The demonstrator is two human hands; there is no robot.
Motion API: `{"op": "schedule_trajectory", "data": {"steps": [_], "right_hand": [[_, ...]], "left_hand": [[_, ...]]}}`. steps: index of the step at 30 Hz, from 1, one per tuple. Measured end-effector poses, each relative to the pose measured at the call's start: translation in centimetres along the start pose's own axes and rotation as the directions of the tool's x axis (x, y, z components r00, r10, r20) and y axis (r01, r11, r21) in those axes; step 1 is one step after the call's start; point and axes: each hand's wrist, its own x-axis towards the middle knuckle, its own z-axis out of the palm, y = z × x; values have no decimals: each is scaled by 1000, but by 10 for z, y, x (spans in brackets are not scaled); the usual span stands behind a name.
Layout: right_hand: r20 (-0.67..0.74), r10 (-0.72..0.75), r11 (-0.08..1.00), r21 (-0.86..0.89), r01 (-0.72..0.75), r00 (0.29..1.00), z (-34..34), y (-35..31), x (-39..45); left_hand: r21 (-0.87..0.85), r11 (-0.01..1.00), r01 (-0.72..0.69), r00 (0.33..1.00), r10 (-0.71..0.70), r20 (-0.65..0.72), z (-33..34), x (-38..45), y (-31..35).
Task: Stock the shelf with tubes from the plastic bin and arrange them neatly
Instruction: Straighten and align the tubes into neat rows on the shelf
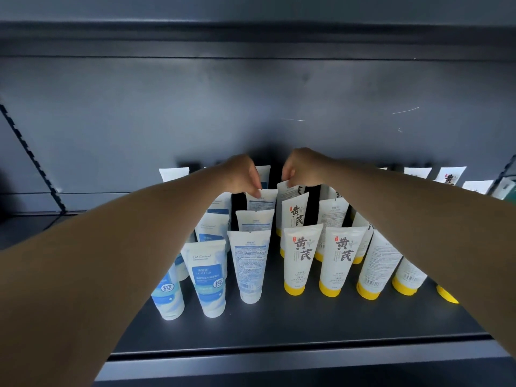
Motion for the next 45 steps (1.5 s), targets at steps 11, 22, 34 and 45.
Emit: {"op": "schedule_trajectory", "data": {"steps": [11, 22, 34, 45], "right_hand": [[-81, 64, 991, -109, -73, 995, 2, 12, 0], [77, 134, 988, -81, -128, 988, -8, 1, -6], [156, 178, 982, 39, -187, 971, -17, 8, -8], [178, 149, 987, 26, -156, 973, -14, 24, -6]], "left_hand": [[47, 999, 10, 1000, -10, -5, 3, -1, 5], [83, 997, -2, 1000, 3, -14, 4, -1, 6], [12, 996, 90, 988, -88, -126, 4, 12, -10], [37, 979, 202, 952, -187, -244, 14, 22, -6]]}}
